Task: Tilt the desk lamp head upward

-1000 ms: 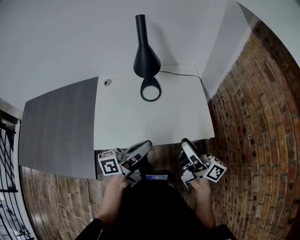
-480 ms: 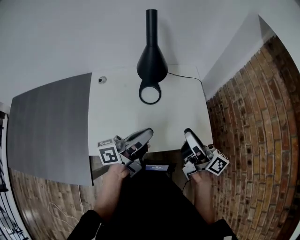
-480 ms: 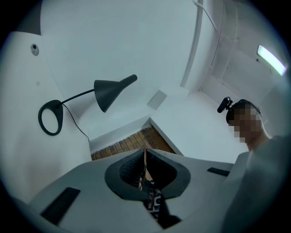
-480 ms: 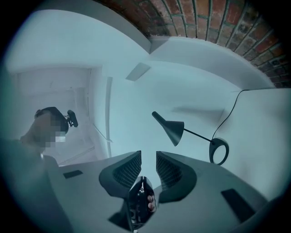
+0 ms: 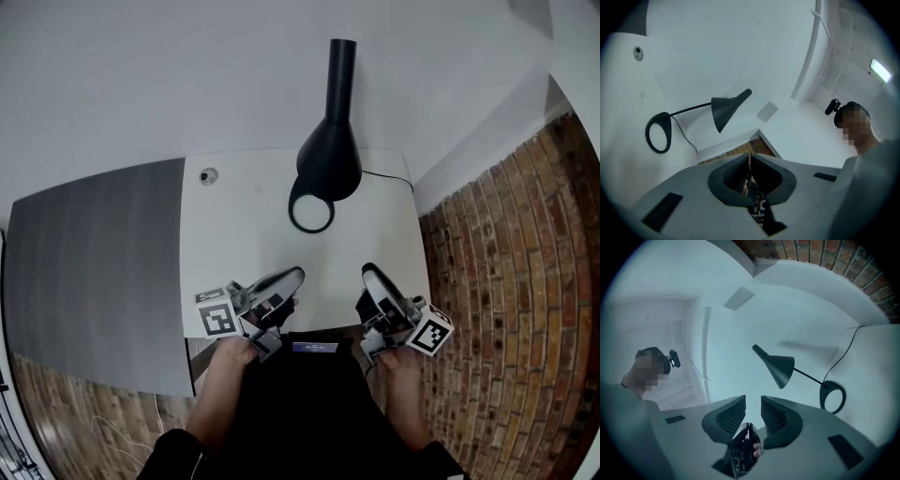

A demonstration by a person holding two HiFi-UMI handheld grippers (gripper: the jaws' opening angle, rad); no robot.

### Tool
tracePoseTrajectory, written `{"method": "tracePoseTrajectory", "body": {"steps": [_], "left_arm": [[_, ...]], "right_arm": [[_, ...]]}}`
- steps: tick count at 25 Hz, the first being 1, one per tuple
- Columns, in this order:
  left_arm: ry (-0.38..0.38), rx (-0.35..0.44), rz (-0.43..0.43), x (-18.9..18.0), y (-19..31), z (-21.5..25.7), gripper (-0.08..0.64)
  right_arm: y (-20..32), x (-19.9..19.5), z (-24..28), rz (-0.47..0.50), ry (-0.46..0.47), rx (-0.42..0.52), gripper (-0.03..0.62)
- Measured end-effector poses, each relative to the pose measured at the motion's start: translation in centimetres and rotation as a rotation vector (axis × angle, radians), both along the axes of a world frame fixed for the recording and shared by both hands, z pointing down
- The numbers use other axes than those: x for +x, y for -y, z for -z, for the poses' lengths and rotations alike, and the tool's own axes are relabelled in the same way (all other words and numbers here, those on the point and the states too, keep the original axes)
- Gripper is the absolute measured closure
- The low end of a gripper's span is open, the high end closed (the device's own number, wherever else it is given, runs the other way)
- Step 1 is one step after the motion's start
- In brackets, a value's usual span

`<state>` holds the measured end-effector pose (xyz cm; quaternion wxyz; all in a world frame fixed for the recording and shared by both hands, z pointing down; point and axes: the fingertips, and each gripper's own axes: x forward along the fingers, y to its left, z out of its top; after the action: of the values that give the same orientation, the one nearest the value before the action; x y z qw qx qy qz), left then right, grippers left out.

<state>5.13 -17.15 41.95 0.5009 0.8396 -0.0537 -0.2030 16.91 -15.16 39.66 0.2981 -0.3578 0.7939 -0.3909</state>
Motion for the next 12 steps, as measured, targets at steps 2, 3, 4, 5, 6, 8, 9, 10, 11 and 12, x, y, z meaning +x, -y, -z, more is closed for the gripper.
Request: {"method": "tracePoseTrajectory", "body": {"steps": [2, 3, 4, 5, 6, 8, 9, 10, 11, 12], "left_arm": [[-0.001, -0.007, 0.006, -0.4, 0.5, -0.3, 0.549], [-0.001, -0.011, 0.011, -0.6, 0.7, -0.4, 0.549], [0.0, -0.015, 0.018, -0.7, 1.0, -0.5, 0.549], [0.002, -0.018, 0.025, -0.7, 1.3, -0.6, 0.549], [0.005, -0.02, 0.033, -0.8, 1.7, -0.7, 0.549], [0.016, -0.023, 0.051, -0.8, 2.5, -1.0, 0.549], [0.024, -0.025, 0.062, -0.7, 2.8, -1.2, 0.549], [0.034, -0.026, 0.074, -0.6, 3.2, -1.4, 0.549], [0.044, -0.028, 0.087, -0.4, 3.6, -1.6, 0.549], [0.054, -0.032, 0.102, -0.2, 4.0, -1.8, 0.549]], "right_arm": [[0.5, -0.4, -0.3, 0.005, 0.0, -0.008, 0.503], [0.7, -0.6, -0.4, 0.01, -0.001, -0.013, 0.503], [1.0, -0.7, -0.6, 0.017, -0.002, -0.018, 0.503], [1.3, -0.7, -0.7, 0.024, -0.002, -0.021, 0.503], [1.7, -0.7, -0.9, 0.031, -0.002, -0.022, 0.503], [2.6, -0.7, -1.1, 0.05, 0.0, -0.022, 0.503], [3.0, -0.6, -1.3, 0.062, 0.003, -0.023, 0.503], [3.6, -0.5, -1.6, 0.074, 0.008, -0.025, 0.503], [4.1, -0.3, -1.8, 0.088, 0.015, -0.028, 0.503], [4.6, -0.1, -2.0, 0.102, 0.022, -0.032, 0.503]]}}
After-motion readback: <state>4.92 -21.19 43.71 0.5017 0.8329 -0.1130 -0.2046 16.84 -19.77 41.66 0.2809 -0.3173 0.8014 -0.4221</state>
